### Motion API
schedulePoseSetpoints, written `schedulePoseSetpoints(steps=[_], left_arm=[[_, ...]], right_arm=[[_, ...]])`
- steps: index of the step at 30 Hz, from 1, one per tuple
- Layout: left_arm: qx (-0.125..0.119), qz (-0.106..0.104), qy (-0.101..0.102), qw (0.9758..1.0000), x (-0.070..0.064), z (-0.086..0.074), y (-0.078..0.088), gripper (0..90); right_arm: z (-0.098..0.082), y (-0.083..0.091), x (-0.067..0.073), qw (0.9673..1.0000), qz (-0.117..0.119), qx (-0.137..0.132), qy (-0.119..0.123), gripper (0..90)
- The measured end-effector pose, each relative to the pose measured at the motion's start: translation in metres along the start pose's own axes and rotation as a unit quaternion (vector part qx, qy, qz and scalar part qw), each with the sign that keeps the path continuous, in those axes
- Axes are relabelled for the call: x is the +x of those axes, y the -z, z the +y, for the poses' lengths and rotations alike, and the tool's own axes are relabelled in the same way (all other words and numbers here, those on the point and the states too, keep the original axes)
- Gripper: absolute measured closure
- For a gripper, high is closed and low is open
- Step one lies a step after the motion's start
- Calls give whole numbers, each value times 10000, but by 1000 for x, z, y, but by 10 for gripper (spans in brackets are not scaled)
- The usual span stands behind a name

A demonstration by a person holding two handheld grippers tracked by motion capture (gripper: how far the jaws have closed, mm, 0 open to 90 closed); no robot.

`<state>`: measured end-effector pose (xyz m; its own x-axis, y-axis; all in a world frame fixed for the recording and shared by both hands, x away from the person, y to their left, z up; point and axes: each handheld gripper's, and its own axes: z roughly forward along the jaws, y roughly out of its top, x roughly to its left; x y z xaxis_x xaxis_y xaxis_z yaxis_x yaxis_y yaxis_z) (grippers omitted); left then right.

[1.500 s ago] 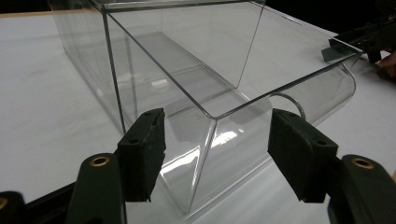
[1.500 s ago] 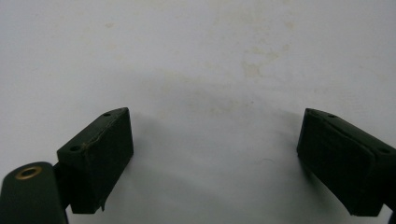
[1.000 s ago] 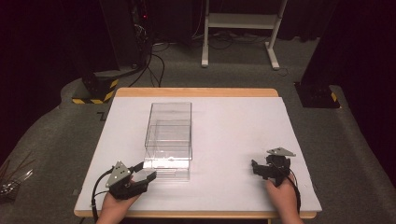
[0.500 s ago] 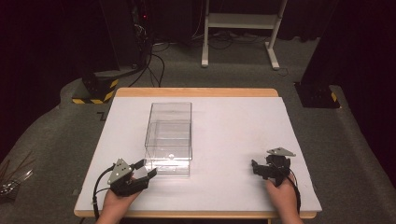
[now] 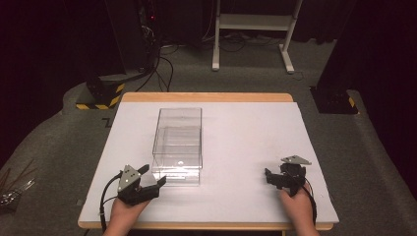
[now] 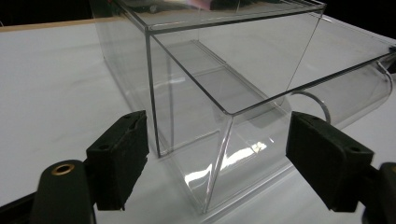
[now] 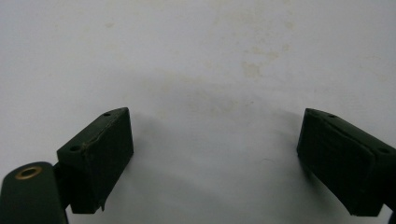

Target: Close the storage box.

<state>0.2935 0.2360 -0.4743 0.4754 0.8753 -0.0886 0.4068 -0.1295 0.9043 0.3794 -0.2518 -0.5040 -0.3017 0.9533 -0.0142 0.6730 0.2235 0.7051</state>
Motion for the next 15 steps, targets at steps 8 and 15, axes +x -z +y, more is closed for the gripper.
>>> schedulePoseSetpoints(steps=[8, 15], left_arm=[[68, 62, 1, 10000, 5, 5, -9, 190], [83, 150, -4, 9999, 10, 9, -17, 172]], right_arm=[[0, 0, 0, 10000, 1, -1, -1, 105], [0, 0, 0, 10000, 0, 1, -6, 105]])
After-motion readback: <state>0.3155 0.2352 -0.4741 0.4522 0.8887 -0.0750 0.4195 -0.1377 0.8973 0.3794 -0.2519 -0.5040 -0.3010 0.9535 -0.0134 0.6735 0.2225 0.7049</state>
